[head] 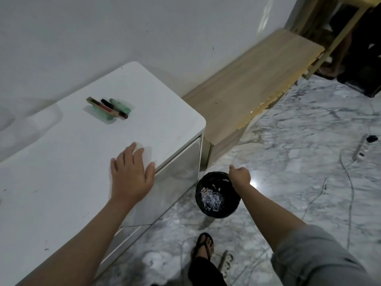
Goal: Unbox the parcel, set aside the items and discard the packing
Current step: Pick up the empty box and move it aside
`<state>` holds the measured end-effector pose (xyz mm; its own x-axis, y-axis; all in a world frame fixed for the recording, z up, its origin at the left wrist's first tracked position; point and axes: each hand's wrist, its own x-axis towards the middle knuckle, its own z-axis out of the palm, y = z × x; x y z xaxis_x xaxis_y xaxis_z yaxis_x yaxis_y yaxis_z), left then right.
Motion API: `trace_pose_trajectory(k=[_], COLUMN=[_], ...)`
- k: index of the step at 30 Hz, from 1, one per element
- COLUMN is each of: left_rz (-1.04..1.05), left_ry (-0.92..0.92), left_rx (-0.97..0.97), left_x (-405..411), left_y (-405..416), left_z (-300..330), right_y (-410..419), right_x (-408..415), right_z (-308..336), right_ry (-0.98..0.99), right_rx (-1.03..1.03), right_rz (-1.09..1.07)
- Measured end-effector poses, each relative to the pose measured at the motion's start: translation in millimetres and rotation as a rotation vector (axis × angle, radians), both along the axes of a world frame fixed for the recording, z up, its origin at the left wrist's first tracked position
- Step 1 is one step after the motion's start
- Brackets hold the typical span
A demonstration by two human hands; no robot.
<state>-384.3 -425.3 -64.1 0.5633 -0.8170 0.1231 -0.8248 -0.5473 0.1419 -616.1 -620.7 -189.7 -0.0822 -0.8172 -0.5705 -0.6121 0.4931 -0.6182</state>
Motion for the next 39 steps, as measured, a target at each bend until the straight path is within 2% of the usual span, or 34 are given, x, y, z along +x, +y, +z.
trace_pose_trajectory(k=[4,7,10,14,15,18,19,23,31,39], left_rz=[0.002,0.005,0.009,0.016,0.017,0.013,0.014,0.020,0.018,0.021], left_ry=[-0.021,-0.023,-0.014,-0.007,-0.006,-0.006,-0.002,0.026,0.028,0.044], left_rx=[0.026,0.032,0.025,0.019,0.019,0.020,0.020,0.012,0.006,-0.004], left_x=[-1,-1,-2,-2,-2,-2,-3,-4,-4,-4], left_y=[0,1,1,1,1,1,1,3,3,4], left_z=[2,1,1,1,1,0,0,0,0,-1], right_y=[-12,-18,-17,-12,-13,-6,-7,-8,-18,-17], right_x=[-6,-11,-15,-15,-15,-21,-20,-15,-6,-8], right_z=[-10,-14,-19,-23,-30,-23,-22,-10,-13,-9], right_ry=[-0.063,-0.074,-0.041,-0.102,-0.111,-0.302,-0.297,-0.174,-0.338,-0.356], right_rx=[0.236,0.304,0.305,0.317,0.303,0.219,0.196,0.074,0.257,0.270], right_rz=[-0.142,-0.176,-0.188,-0.149,-0.169,-0.372,-0.390,-0.353,-0.201,-0.077])
